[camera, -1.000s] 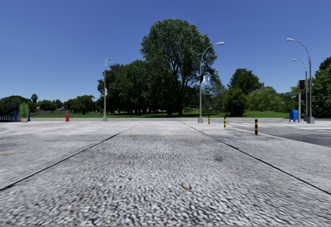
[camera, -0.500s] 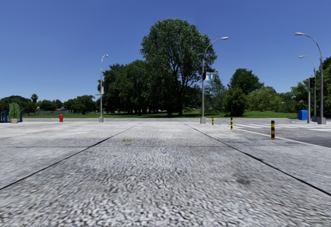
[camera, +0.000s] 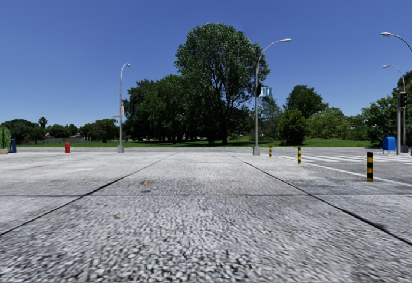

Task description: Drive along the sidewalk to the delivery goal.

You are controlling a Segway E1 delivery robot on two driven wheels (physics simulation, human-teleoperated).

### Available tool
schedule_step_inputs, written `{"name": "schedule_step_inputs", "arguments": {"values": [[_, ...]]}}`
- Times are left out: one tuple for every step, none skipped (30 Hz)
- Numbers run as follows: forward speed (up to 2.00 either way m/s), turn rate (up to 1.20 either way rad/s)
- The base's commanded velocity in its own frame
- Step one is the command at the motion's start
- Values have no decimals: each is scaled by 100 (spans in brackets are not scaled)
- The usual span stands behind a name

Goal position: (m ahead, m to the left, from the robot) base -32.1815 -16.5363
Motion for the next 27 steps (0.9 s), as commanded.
{"name": "schedule_step_inputs", "arguments": {"values": [[200,0],[200,0],[200,0],[200,0],[200,0],[200,0],[200,0],[200,0],[200,0],[200,0],[200,0],[200,0],[200,0],[200,0],[200,0],[200,0],[200,0],[200,0],[200,0],[200,0],[200,0],[200,0],[200,0],[200,0],[200,0],[200,0],[200,0]]}}
